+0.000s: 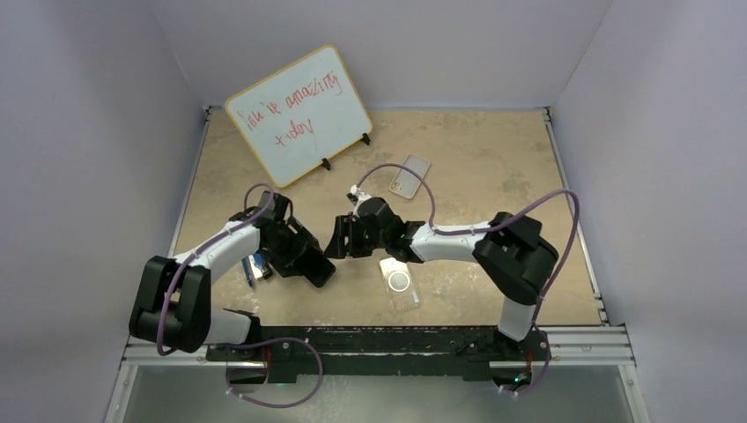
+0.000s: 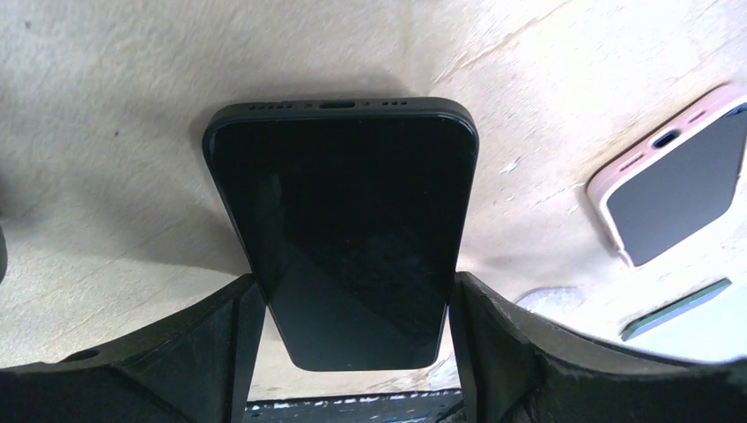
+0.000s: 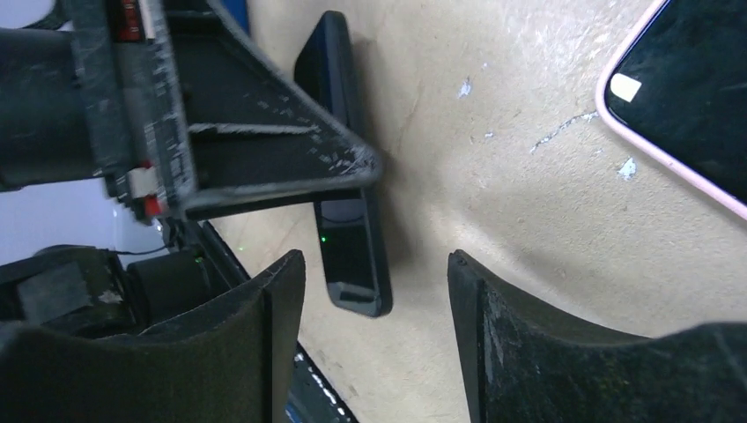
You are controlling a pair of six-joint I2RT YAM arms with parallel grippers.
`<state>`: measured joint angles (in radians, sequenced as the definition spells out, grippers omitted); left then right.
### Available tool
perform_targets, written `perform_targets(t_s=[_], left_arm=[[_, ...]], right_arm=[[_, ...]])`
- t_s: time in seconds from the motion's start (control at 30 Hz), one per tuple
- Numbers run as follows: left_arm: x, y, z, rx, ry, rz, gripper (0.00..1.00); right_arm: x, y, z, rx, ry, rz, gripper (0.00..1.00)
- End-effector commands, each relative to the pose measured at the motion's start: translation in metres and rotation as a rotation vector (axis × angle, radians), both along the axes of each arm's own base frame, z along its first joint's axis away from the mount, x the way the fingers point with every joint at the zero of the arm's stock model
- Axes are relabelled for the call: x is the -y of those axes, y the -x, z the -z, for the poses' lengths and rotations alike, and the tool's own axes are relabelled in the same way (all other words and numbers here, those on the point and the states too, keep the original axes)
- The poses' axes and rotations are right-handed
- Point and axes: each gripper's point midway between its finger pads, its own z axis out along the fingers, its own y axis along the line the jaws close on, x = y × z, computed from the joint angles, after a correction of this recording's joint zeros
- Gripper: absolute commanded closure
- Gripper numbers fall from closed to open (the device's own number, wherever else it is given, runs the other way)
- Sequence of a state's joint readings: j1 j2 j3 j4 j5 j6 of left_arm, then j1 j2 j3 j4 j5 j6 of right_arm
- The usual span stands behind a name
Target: Put the phone into the phone case
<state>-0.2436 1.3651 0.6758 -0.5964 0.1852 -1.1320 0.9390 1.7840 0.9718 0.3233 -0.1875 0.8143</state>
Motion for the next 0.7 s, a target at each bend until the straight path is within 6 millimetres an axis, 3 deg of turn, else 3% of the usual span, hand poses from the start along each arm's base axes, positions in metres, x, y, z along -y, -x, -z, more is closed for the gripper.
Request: perform_targets(t_s=[0.0, 0.17, 0.4, 0.5, 0.57, 0.6, 0.67], left_arm=[[0.011, 0.008, -0.005, 0.048, 0.069, 0.031, 0.66], [0.013, 0.011, -0.005, 0.061, 0.083, 0.053, 0.66], [0.013, 0.004, -0.018, 0.133, 0.087, 0.074, 0.66], [0.016, 0.001, -0.023, 0.168, 0.103, 0.102, 0.65], [0.022, -0.002, -0.028, 0.205, 0.130, 0.154, 0.59], [0.026, -0.003, -0.033, 0.227, 0.149, 0.184, 0.54], [0.032, -0.008, -0.044, 0.284, 0.177, 0.235, 0.45]], right_arm=[[-0.018, 0.005, -0.003, -0.009, -0.046, -0.070, 0.41], [-0.029, 0.013, 0.003, -0.034, -0.075, -0.117, 0.52], [-0.038, 0.027, 0.016, -0.058, -0.064, -0.184, 0.56], [-0.038, 0.028, 0.017, -0.058, -0.070, -0.188, 0.78], [-0.037, 0.029, 0.014, -0.046, -0.078, -0.193, 0.95], [-0.035, 0.030, 0.012, -0.042, -0.077, -0.195, 1.00], [-0.029, 0.034, 0.008, -0.042, -0.073, -0.195, 1.00]])
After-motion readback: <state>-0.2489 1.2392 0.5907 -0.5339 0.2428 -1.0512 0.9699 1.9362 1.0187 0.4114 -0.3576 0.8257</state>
